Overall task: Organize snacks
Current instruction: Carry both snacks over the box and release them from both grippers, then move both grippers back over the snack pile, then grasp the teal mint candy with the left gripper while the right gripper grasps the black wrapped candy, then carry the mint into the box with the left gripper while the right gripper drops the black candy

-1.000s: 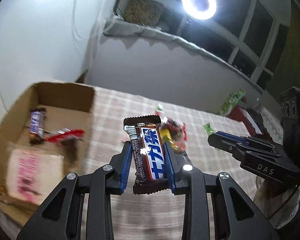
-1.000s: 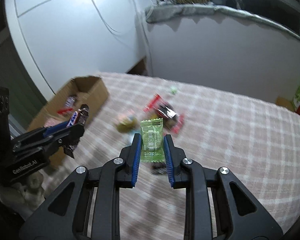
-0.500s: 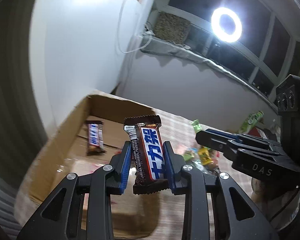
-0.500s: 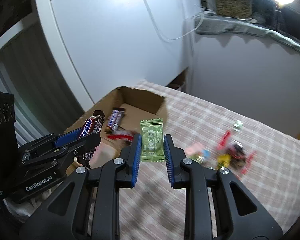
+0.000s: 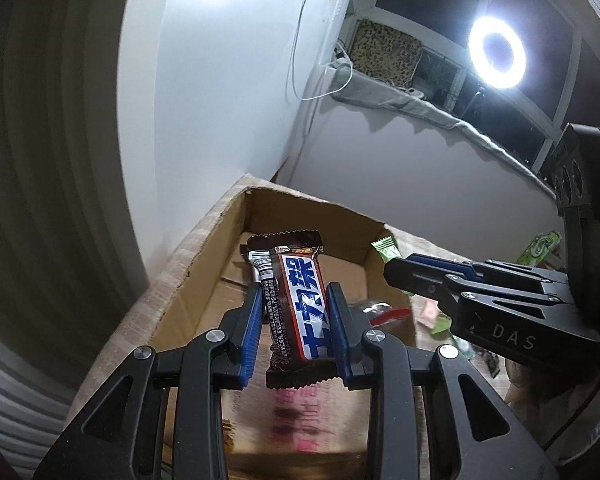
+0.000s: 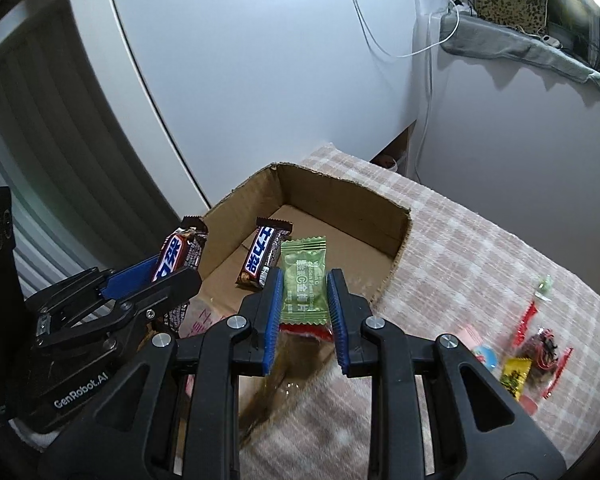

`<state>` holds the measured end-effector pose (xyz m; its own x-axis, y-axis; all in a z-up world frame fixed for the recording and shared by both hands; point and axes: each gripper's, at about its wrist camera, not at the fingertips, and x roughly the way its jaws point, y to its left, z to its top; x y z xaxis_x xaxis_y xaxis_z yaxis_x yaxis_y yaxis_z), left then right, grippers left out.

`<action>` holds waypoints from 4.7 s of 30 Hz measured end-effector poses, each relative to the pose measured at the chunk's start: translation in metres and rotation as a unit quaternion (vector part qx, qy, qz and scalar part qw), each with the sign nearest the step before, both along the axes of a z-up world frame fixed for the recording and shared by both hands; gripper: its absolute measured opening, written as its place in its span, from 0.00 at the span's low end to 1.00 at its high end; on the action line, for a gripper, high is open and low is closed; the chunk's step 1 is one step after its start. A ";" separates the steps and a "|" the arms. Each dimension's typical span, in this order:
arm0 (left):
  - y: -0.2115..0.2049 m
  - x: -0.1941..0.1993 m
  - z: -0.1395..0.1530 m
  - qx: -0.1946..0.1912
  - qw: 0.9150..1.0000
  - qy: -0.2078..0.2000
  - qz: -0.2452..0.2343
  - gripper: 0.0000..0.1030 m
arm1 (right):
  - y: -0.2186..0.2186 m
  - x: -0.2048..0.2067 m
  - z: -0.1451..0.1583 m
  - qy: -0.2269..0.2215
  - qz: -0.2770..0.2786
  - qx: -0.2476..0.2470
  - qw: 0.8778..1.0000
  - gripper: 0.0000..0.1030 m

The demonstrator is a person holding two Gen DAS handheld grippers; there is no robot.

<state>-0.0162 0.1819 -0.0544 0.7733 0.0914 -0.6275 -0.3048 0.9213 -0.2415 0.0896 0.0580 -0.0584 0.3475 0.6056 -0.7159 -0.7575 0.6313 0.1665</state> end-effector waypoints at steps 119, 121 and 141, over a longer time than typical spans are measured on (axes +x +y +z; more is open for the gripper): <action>-0.194 0.110 -0.071 0.086 0.964 0.108 -0.227 0.13 | -0.214 0.038 -0.081 0.016 -0.118 -0.124 0.985 0.27; -0.192 0.108 -0.070 0.080 0.965 0.106 -0.226 0.11 | -0.216 0.038 -0.080 0.018 -0.121 -0.120 0.985 0.27; -0.212 0.101 -0.072 0.150 0.950 0.111 -0.250 0.21 | -0.221 0.036 -0.080 0.026 -0.125 -0.108 0.986 0.27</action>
